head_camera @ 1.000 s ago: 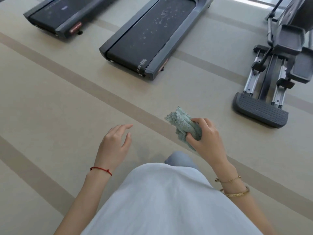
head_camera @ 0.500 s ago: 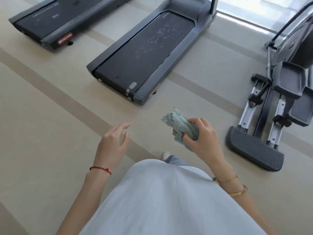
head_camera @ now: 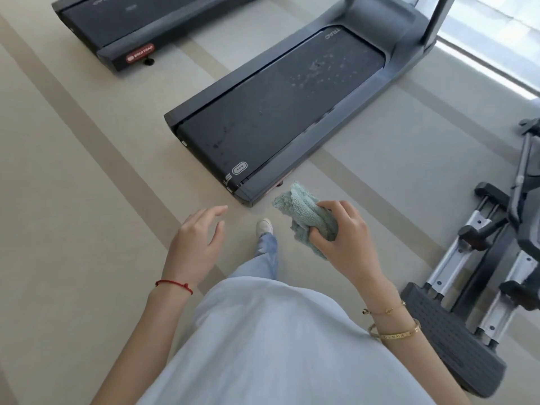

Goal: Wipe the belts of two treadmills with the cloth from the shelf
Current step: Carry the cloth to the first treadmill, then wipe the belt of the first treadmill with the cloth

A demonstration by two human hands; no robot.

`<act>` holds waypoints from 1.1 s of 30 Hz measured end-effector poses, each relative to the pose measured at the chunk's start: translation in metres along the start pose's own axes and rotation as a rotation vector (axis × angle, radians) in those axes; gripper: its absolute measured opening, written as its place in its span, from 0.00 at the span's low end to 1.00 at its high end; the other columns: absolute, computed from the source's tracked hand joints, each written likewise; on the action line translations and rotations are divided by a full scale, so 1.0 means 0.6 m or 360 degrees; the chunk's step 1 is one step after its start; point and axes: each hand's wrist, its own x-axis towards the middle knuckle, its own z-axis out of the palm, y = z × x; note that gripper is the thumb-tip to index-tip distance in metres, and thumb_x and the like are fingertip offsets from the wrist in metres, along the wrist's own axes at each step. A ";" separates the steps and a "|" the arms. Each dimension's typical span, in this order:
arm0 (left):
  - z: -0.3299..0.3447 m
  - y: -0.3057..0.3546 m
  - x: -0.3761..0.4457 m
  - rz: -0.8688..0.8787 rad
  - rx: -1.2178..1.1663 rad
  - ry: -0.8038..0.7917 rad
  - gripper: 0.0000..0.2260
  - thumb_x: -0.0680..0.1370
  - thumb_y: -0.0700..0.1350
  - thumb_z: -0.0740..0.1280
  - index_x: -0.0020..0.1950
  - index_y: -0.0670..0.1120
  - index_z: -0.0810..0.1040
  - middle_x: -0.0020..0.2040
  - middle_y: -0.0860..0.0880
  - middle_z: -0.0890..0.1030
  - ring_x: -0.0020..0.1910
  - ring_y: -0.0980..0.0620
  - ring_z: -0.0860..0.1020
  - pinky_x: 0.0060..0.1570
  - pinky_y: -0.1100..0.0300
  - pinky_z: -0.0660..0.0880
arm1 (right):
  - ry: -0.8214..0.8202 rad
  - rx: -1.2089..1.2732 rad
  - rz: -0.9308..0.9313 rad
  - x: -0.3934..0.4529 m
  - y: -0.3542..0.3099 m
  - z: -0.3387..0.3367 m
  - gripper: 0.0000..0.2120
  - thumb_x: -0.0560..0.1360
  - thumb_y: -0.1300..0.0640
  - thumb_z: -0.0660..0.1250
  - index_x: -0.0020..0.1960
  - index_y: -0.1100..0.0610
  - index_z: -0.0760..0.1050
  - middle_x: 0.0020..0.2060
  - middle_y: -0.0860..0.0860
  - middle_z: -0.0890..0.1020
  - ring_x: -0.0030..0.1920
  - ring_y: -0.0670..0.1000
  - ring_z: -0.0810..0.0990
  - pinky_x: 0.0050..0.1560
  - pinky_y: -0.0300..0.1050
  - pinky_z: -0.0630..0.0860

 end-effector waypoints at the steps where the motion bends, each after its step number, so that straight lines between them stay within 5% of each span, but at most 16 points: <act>1: 0.004 0.002 0.032 -0.0011 0.0006 0.0009 0.14 0.80 0.40 0.64 0.65 0.46 0.78 0.60 0.51 0.81 0.60 0.51 0.78 0.59 0.66 0.68 | -0.0023 -0.0001 -0.0012 0.034 0.008 0.003 0.18 0.70 0.57 0.71 0.59 0.53 0.75 0.50 0.47 0.76 0.50 0.50 0.75 0.45 0.40 0.69; 13: -0.002 0.038 0.437 -0.0192 -0.0013 0.0117 0.13 0.81 0.41 0.63 0.65 0.48 0.78 0.60 0.52 0.80 0.60 0.53 0.75 0.57 0.68 0.66 | -0.0107 -0.0051 -0.0179 0.486 0.037 -0.001 0.18 0.70 0.57 0.71 0.59 0.53 0.76 0.50 0.45 0.75 0.51 0.48 0.74 0.46 0.36 0.66; 18: -0.011 0.053 0.565 -0.0258 0.0020 0.0134 0.13 0.81 0.42 0.63 0.65 0.49 0.78 0.59 0.53 0.80 0.59 0.52 0.76 0.57 0.60 0.70 | -0.0180 -0.0006 -0.0274 0.639 0.037 -0.001 0.18 0.71 0.56 0.70 0.60 0.52 0.75 0.50 0.44 0.74 0.50 0.48 0.73 0.44 0.38 0.68; 33: 0.090 0.032 0.850 -0.0786 0.0041 0.0736 0.13 0.81 0.39 0.63 0.64 0.45 0.78 0.59 0.48 0.81 0.59 0.48 0.77 0.61 0.55 0.72 | -0.0644 -0.0169 -0.1133 1.131 0.094 0.108 0.17 0.72 0.56 0.69 0.61 0.55 0.73 0.54 0.48 0.72 0.51 0.51 0.72 0.41 0.45 0.74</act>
